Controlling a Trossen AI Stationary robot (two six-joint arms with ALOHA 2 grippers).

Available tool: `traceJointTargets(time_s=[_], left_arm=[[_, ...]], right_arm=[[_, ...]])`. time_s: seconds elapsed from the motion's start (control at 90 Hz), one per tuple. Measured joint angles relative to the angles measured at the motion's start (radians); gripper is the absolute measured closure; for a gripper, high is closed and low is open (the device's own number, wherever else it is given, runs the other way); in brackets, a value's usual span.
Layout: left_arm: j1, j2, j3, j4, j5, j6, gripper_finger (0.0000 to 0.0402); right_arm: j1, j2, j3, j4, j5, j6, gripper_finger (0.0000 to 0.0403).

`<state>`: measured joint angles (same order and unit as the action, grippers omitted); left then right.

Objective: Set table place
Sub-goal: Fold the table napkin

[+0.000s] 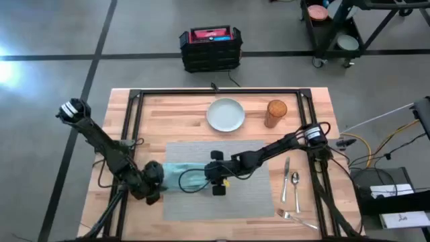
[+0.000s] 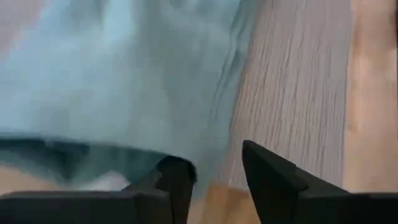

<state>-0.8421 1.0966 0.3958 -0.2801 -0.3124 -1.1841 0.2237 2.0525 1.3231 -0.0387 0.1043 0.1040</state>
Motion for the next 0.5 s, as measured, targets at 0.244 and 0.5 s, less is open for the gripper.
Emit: traceJointTargets(time_s=[0.244, 0.5], left_arm=[[0.0, -0.024, 0.001, -0.006, 0.043, -0.038, 0.0331], [0.0, -0.031, 0.001, -0.027, 0.062, -0.061, 0.0371]], right_arm=[[0.0, 0.0, 0.0, 0.0, 0.0, 0.007, 0.0276], [0.0, 0.0, 0.0, -0.002, 0.0, 0.007, 0.0293]])
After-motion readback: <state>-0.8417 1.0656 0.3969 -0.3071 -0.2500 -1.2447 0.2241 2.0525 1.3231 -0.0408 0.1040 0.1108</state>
